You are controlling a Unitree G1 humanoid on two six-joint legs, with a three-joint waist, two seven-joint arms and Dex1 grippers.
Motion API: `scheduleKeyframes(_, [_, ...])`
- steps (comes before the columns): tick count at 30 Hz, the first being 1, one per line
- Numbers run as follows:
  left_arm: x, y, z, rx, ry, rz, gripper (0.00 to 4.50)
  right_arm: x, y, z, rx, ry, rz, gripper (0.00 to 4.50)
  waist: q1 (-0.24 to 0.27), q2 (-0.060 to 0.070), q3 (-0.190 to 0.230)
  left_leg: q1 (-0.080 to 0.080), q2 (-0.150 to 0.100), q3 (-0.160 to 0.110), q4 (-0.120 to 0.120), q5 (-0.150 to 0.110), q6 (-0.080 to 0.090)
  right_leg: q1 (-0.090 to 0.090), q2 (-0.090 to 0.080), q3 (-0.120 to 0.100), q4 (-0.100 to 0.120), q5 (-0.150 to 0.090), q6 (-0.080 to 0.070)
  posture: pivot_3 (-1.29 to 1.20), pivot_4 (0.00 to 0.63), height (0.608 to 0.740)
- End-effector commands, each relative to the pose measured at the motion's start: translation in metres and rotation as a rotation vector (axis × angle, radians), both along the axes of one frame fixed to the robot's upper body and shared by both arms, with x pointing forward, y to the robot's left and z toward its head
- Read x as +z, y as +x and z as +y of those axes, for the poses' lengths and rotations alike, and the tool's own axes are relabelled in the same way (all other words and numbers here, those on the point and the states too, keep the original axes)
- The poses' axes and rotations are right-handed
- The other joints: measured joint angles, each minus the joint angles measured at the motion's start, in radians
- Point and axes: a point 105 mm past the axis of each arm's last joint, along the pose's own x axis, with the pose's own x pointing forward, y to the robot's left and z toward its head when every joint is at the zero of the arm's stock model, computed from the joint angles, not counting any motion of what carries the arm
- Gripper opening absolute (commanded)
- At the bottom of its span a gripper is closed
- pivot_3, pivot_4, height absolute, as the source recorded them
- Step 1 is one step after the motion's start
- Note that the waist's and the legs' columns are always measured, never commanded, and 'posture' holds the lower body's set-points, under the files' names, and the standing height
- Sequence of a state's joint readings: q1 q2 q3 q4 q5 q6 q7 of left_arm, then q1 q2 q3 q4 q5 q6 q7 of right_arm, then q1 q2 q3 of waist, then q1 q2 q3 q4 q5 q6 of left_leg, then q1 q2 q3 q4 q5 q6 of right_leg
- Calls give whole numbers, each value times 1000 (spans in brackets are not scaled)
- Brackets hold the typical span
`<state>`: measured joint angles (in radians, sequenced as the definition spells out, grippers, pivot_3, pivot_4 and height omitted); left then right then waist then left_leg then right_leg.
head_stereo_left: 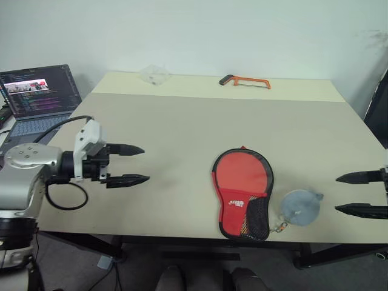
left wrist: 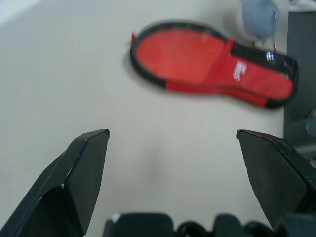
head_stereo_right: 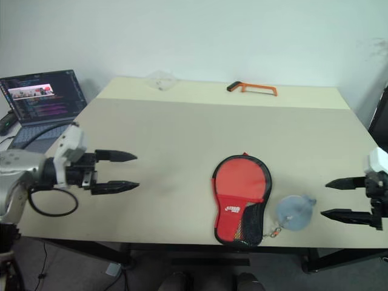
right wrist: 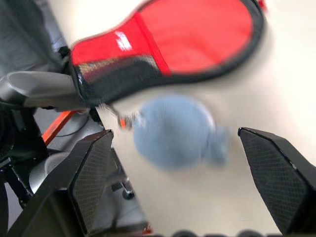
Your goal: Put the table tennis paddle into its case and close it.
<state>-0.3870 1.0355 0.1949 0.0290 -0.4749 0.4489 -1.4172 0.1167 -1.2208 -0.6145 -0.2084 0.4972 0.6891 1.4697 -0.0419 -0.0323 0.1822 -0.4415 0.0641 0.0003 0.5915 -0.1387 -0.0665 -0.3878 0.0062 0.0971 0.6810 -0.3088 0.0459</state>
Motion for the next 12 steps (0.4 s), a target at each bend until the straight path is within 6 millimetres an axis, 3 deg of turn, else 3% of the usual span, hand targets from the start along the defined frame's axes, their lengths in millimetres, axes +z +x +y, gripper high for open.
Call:
scheduleKeyframes(1, [13,-3,19,55,29,-36,4500,14,-4,-6,-21,-27,-61,4465,-1,0,0,1,0,0,0,0,0,0,0,0,0,0,0,0,150,740])
scheduleKeyframes(4, [2,-6,30,89,81,-16,4500,13,-7,-2,-10,-23,-58,4465,-9,0,0,6,-1,2,0,0,0,0,-3,2,0,0,0,0,150,740])
scheduleKeyframes(12, [-3,-9,32,141,84,-19,4500,16,-3,22,76,9,-60,4465,-13,0,0,6,0,3,-1,-1,0,-1,-7,2,-1,0,0,0,150,740])
